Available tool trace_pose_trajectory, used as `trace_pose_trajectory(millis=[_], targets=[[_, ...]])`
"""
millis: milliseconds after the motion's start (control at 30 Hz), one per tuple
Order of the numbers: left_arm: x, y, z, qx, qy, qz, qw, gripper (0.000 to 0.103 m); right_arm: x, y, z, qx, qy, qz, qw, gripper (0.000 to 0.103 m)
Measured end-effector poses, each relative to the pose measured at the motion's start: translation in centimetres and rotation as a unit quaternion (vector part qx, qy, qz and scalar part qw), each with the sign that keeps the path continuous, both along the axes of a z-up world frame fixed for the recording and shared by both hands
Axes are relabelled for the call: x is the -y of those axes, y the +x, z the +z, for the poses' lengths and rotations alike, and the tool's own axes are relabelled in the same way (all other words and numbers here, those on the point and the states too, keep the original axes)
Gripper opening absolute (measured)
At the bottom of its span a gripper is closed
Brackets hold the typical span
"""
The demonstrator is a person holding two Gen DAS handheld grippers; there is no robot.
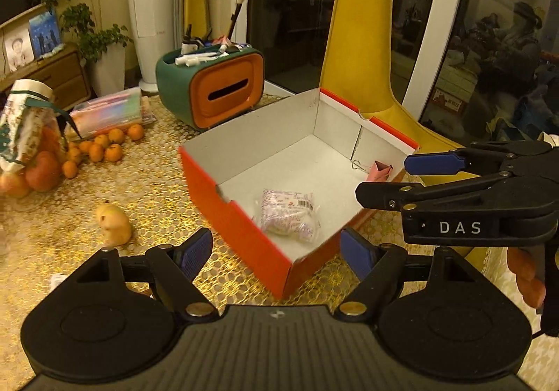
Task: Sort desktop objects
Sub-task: 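Move both tools back to the table toward the pink sticky-note pad and black bag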
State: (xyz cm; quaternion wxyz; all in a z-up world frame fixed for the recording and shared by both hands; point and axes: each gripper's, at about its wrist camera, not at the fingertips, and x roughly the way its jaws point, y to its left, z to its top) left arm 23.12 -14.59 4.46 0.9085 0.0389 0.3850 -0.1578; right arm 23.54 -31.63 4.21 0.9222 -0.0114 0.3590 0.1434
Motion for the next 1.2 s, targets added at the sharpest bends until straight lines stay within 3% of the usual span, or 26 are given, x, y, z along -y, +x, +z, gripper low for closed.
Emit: trace_pose_trajectory(millis=[133,433,567,800,1200], targets=[[-1.6,-2.4,0.4,0.018,0.012,0.002,0.9998,0.080,-1.5,-1.6,0.2,0.006,0.004,0.014,1.000,0.069],[-6.4,-6.5,0.1,0.022,-0.005,0.041,0.9989,0.085,-4.9,-5.0,-0.3,0.020,-0.003,0.038,0.999,0.078],[-8.4,-8.0,-0.5,0.017,-0.021,0.058,0.9980,0.097,-6.3,-6.3,-0.8,0.023,-0.004,0.043,0.999,0.082],[-11.5,-10.7,-2.1,0.020,-0.050,0.083,0.9951,0.103,-9.2,-8.4,-1.5,0.034,0.001,0.061,0.998,0.088],[-17.1,-14.1,-6.1,0.048,-0.037,0.126,0.9902,0.103,-13.8,-9.7,-4.0,0.042,-0.005,0.064,0.997,0.093]])
